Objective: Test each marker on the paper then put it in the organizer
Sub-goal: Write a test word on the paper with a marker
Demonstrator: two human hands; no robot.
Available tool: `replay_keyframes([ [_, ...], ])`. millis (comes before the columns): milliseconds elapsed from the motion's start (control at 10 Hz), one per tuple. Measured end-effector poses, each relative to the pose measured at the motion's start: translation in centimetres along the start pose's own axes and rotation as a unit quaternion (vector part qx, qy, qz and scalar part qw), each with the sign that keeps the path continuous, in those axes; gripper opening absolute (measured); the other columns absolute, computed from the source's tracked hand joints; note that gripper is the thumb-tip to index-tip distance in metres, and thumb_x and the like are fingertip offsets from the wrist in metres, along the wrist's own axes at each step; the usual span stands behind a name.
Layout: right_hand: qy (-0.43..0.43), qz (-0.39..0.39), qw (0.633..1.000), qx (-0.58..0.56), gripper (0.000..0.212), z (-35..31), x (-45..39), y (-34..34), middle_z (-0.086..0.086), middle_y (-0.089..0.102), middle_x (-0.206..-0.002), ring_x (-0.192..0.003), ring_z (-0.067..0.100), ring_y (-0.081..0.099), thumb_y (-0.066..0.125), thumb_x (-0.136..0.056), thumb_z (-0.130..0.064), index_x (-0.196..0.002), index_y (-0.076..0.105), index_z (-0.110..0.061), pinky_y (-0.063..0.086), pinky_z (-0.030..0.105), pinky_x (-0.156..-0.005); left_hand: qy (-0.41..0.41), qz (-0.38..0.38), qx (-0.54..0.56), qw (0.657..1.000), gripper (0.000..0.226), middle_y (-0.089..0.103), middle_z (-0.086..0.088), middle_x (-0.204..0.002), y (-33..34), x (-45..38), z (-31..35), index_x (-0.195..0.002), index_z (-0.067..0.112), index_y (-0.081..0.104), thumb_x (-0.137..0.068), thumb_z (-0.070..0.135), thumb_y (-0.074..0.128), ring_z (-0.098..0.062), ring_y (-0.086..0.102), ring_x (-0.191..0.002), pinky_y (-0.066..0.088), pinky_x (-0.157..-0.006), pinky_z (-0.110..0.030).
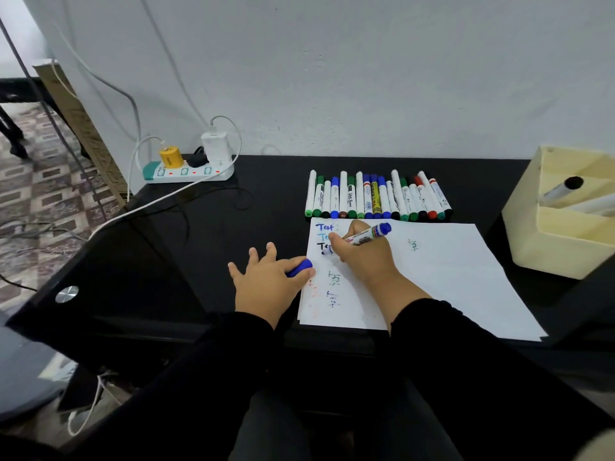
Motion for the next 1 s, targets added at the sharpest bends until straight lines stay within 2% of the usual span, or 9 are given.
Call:
replay_keyframes([
  [100,0.016,0.023,0.999,-0.029,0.036,0.17,0.07,-0.44,0.000,0.038,-0.057,-0.052,0.012,0.037,0.059,-0.086,-0.016,-0.061,0.034,-0.015,0.030,0.020,-0.050,0.002,0.000,0.000,1.000,0.044,0.013,0.001,-0.157,0.00,0.11,0.03,-0.131,0.052,0.043,-0.089,0.065,0.035,-0.028,0.002,-0.145,-0.006,-0.111,-0.058],
  [400,0.009,0.004,0.999,-0.038,0.038,0.17,0.25,-0.24,0.000,0.031,-0.056,-0.053,0.012,0.030,0.057,-0.083,-0.010,-0.058,0.029,-0.015,0.027,0.024,-0.052,0.003,-0.003,-0.001,1.000,0.046,0.012,0.001,-0.158,0.07,0.12,0.03,-0.132,0.053,0.041,-0.089,0.066,0.034,-0.028,0.001,-0.145,-0.006,-0.111,-0.058],
  [1000,0.020,0.045,0.998,-0.048,0.035,0.26,0.24,-0.76,0.001,0.031,-0.055,-0.052,0.014,0.030,0.054,-0.083,-0.008,-0.060,0.029,-0.015,0.027,0.026,-0.053,0.006,0.003,-0.002,1.000,0.047,0.012,0.001,-0.158,0.19,0.10,-0.16,-0.133,0.051,0.041,-0.089,0.066,0.035,-0.028,0.001,-0.145,-0.007,-0.111,-0.057],
])
Point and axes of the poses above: each hand's wrist, its own x-axis away from the middle knuckle, its own y-axis out of the palm, z = x × y, the point moved 4 cm from there along -x, towards the middle knuckle
